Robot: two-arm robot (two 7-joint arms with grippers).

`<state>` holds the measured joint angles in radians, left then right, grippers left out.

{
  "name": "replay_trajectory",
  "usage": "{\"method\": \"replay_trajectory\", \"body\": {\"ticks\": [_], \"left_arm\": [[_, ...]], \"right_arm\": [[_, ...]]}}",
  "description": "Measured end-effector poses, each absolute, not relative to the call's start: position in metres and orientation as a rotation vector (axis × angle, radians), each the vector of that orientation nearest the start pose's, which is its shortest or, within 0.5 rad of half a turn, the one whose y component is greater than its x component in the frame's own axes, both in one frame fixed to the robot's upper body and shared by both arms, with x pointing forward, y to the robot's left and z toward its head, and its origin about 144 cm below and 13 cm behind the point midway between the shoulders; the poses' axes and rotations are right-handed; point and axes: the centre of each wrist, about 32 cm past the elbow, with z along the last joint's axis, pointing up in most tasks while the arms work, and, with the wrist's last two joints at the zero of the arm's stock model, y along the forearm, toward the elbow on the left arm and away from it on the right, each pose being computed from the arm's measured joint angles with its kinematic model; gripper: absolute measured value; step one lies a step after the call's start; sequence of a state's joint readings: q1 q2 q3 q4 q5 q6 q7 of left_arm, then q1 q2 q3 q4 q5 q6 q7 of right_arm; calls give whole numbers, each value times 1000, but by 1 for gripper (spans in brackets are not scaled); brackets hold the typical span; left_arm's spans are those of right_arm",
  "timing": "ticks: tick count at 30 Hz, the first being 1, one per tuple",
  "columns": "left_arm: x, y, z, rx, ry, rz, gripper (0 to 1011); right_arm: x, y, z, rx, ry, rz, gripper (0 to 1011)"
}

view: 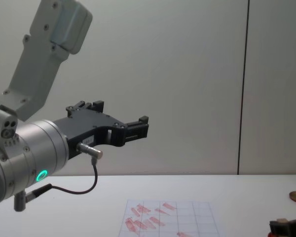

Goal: Use the one hand to pick up the stamp and affix it onto the A4 paper.

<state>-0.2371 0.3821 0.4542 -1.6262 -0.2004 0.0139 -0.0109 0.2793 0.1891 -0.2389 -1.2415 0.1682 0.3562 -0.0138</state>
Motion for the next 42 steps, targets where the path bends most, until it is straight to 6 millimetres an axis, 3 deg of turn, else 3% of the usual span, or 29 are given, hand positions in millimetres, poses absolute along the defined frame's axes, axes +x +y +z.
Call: {"method": "replay_trajectory", "body": {"ticks": [23, 42], "left_arm": [[492, 198, 1204, 61, -268, 1124, 993], [492, 198, 1204, 61, -268, 1124, 993]], "right_arm": [[542, -232, 1119, -471, 245, -1432, 240], [548, -230, 1115, -507, 241, -1429, 214]]}}
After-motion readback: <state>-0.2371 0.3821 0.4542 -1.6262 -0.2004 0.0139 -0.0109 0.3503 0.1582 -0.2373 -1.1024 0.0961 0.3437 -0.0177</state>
